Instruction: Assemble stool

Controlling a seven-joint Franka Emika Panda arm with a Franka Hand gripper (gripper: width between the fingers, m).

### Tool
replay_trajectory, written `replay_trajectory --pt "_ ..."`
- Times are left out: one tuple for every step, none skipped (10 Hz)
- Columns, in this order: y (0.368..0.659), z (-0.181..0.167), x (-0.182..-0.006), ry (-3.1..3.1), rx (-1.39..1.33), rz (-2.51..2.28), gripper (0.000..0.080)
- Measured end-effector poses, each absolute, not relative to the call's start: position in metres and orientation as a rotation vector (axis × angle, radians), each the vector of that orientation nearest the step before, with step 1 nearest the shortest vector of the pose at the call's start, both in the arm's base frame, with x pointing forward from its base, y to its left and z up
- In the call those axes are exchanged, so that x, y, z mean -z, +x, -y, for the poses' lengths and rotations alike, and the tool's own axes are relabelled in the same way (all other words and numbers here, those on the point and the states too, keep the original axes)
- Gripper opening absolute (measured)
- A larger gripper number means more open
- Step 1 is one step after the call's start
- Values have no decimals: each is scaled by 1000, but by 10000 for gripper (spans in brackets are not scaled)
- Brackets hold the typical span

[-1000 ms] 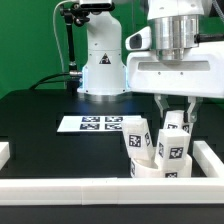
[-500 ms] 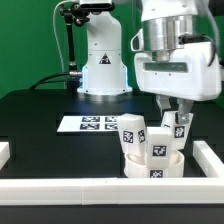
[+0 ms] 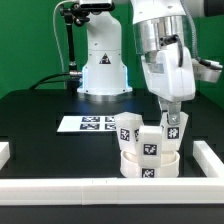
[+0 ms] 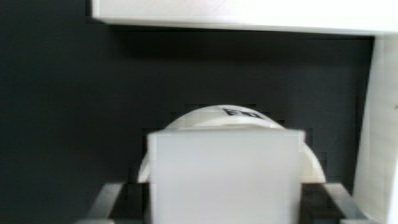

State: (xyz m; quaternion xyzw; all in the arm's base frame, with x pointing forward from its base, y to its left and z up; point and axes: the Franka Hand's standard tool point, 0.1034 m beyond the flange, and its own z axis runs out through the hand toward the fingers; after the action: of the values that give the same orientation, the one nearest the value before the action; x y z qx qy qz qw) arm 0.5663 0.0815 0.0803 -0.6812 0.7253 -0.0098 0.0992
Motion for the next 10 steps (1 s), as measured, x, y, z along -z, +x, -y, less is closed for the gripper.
replay_trajectory --pt "566 -82 -80 -1946 19 -2206 340" --pt "566 -82 -80 -1912 14 -2235 340" --pt "566 -81 -80 -1829 1 -2295 340" --pt "567 -77 -80 -1695 -15 -2363 340" --pt "568 -77 -81 -1587 -32 -2426 340" --pt "567 -79 -81 -1514 -41 -2471 340" --pt "567 -80 -80 -1397 -51 -2539 340" --pt "567 -83 -80 -1312 -64 -2586 340" --pt "567 -83 -80 -1285 -68 -2600 340" --pt "567 -82 -80 -1197 -78 -2640 340"
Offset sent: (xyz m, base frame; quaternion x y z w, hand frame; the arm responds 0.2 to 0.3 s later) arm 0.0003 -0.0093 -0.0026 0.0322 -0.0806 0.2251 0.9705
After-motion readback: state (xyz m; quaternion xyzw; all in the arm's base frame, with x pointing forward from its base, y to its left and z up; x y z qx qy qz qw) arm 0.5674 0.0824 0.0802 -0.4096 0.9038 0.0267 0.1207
